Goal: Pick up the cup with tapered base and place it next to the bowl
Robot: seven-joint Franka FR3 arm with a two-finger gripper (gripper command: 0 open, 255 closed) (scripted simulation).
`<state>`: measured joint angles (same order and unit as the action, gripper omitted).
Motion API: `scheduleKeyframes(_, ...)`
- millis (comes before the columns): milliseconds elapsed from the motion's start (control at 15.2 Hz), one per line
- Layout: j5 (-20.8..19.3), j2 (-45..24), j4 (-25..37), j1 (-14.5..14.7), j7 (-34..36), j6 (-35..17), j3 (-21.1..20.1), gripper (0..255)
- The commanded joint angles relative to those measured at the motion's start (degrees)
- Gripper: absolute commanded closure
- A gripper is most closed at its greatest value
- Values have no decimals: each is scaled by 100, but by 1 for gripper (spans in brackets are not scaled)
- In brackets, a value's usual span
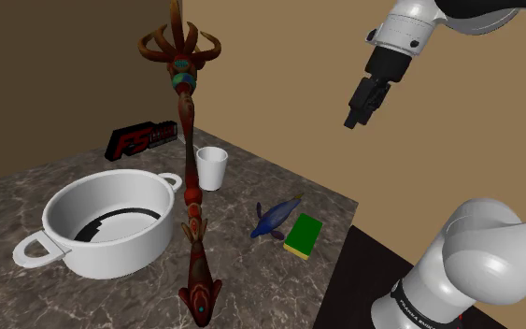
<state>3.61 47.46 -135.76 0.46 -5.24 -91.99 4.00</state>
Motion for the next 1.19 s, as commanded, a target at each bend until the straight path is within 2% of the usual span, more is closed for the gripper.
scheduleKeyframes(0, 0, 0, 0, 0, 0, 0, 0, 0)
scheduleKeyframes(528, 207, -1439, 110, 154, 230, -1362, -258, 0)
scheduleKeyframes(1122, 324, -3313, 845, 286, 470, -2538, -489, 0)
